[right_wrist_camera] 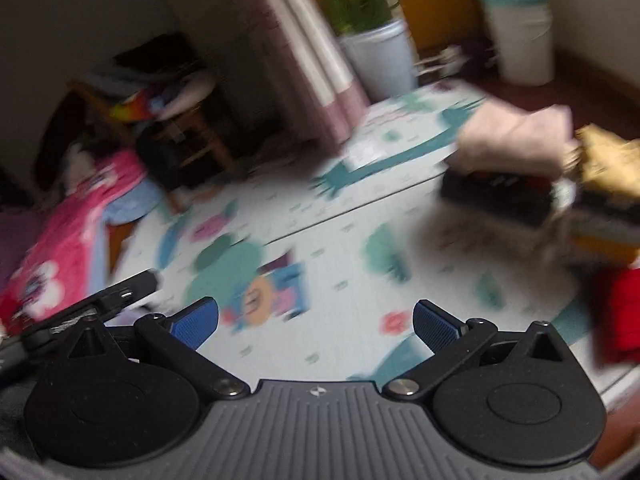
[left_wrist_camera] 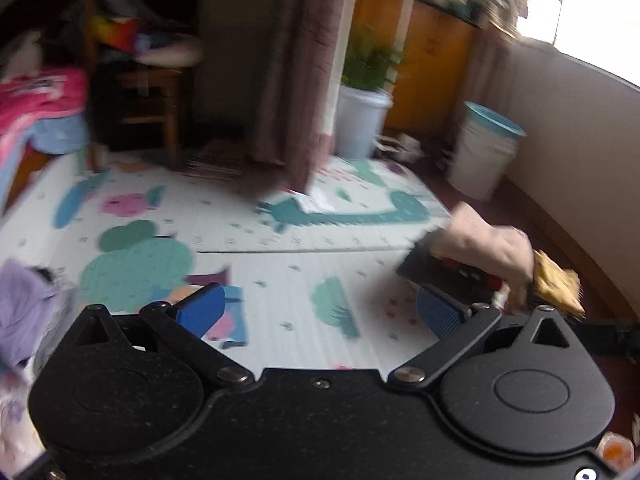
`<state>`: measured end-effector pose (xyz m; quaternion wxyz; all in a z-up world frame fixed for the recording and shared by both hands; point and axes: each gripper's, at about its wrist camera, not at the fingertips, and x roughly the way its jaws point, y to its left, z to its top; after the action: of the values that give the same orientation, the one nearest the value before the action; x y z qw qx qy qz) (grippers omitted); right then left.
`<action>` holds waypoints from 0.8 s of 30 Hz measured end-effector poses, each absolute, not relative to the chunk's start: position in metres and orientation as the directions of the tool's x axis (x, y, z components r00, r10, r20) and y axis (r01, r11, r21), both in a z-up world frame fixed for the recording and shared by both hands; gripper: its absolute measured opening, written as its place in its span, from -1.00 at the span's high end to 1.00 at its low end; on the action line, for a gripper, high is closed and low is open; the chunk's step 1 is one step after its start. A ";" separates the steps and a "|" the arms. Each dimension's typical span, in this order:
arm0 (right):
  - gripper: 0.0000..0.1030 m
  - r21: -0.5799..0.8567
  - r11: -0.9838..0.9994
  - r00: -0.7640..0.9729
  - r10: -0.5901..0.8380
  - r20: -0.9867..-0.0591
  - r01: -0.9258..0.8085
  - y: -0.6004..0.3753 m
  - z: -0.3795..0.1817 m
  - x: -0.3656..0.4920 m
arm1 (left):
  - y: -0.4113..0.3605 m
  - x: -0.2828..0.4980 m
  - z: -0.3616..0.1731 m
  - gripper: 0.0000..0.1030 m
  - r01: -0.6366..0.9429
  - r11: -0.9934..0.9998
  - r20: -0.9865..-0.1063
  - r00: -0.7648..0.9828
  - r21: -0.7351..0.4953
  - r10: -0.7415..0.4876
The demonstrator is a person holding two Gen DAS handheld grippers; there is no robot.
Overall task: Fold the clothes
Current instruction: 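Move both tools toward the clothes stack holding the red sweater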
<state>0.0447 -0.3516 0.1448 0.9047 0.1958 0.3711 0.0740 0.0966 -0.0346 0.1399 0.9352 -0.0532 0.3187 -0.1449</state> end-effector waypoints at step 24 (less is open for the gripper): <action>-0.99 -0.025 0.860 0.377 -0.249 -0.892 0.510 -0.667 -0.018 0.062 | -0.362 0.119 -0.076 -0.71 0.794 0.569 -0.623 0.337 -0.216 -0.706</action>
<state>0.0620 -0.6670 -0.0182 0.8198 0.1284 0.5078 -0.2314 0.1193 -0.3619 -0.0765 0.8151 0.0632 0.3465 -0.4600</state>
